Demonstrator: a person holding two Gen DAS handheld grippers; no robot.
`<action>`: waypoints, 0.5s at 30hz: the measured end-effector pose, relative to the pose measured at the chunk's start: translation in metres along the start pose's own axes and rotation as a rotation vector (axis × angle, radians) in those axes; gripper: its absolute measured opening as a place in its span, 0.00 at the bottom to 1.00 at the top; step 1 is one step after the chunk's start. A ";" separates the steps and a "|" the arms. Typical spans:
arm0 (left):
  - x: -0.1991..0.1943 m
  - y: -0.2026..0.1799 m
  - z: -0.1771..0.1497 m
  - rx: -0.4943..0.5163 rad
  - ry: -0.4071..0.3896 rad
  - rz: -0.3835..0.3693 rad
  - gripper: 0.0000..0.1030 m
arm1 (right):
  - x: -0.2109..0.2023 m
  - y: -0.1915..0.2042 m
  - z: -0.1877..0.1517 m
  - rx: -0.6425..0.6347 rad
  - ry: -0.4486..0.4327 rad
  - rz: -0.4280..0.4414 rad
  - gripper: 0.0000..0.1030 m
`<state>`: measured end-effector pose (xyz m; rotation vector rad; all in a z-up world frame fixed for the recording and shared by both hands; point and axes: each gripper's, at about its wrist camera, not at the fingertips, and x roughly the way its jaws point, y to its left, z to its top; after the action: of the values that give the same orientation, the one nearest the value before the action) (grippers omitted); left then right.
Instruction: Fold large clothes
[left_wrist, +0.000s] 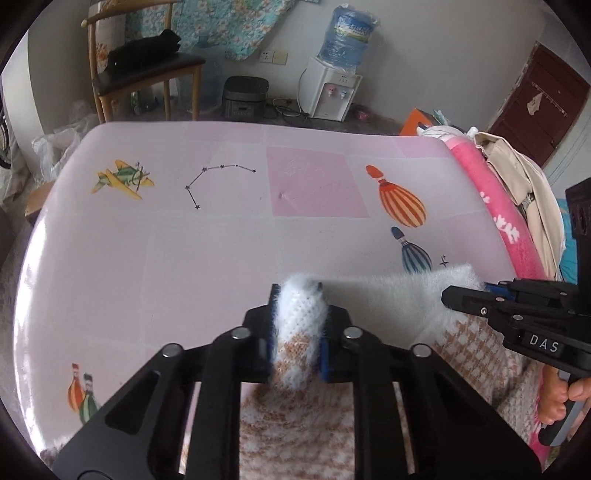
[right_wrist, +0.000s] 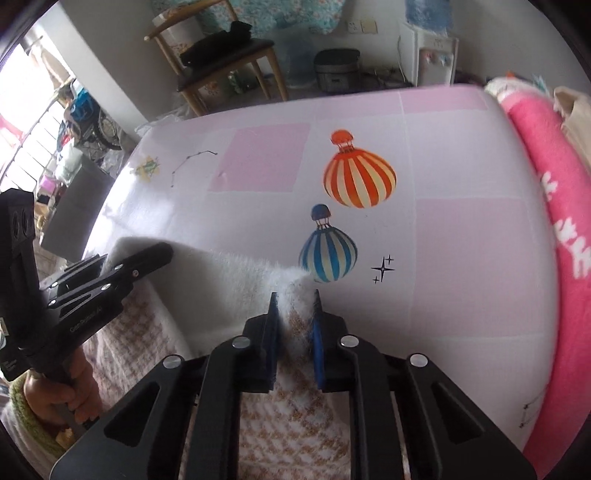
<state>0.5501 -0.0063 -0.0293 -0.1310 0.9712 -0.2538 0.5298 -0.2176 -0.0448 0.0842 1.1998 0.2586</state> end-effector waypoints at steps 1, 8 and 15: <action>-0.007 -0.004 -0.001 0.008 -0.008 0.001 0.11 | -0.006 0.006 -0.001 -0.024 -0.013 -0.017 0.12; -0.058 -0.030 -0.015 0.122 -0.061 0.032 0.10 | -0.048 0.030 -0.023 -0.119 -0.058 -0.065 0.12; -0.098 -0.048 -0.049 0.204 -0.073 0.051 0.10 | -0.085 0.041 -0.065 -0.157 -0.087 -0.065 0.12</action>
<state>0.4495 -0.0263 0.0319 0.0706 0.8694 -0.2973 0.4345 -0.2034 0.0173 -0.0797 1.0900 0.2881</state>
